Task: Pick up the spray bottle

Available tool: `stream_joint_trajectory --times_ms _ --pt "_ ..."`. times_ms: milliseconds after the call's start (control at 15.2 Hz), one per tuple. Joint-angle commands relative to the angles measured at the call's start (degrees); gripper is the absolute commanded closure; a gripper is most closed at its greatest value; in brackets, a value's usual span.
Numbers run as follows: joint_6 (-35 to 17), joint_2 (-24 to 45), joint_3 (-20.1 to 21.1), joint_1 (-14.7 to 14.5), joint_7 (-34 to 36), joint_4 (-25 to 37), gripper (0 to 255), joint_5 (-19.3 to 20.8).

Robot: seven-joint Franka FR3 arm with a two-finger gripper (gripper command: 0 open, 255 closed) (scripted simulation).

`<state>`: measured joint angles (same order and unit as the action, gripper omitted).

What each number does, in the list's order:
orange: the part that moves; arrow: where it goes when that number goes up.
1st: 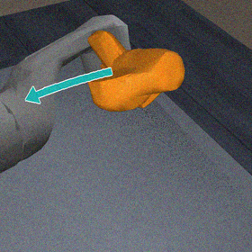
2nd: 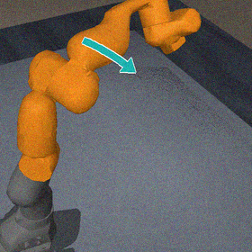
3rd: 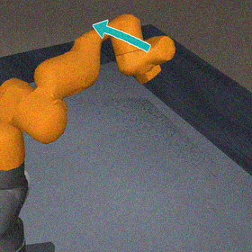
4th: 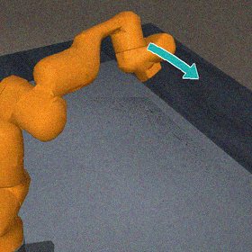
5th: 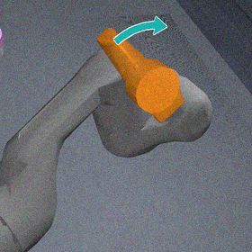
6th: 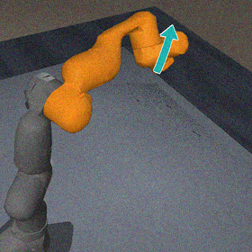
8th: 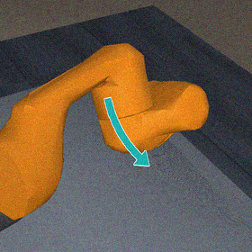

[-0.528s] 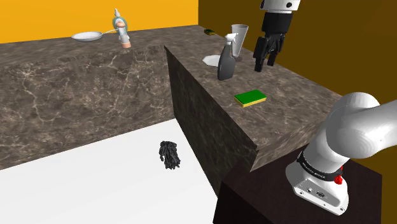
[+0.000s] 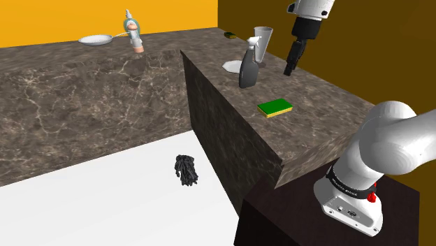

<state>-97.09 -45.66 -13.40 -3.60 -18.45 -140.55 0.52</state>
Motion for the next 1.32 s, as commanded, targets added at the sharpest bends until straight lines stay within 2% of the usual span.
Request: stream_joint_trajectory --times_ms 0,198,396,726,924,1056,1122,1188,1254 --pt "-3.39 2.16 -4.49 -1.29 -7.94 0.57 0 1.08" --pt "-7.66 5.98 -11.17 -4.01 -19.18 2.36 0 1.36" --pt "-11.18 10.96 -18.15 -7.95 -30.78 5.61 0 -0.02" --pt "-14.13 21.63 -30.92 -17.33 -51.59 14.09 0 -7.01" --pt "-13.08 30.27 -39.95 -24.38 -65.62 21.06 0 -15.05" --pt "-10.2 38.39 -46.74 -28.86 -76.32 26.65 0 -23.25" --pt "-7.62 43.78 -50.01 -30.24 -82.27 29.82 0 -28.68" --pt "-4.13 49.97 -52.31 -30.07 -88.31 33.25 0 -34.77" --pt "-0.36 55.8 -52.55 -27.8 -93.56 36.8 0 -40.3"
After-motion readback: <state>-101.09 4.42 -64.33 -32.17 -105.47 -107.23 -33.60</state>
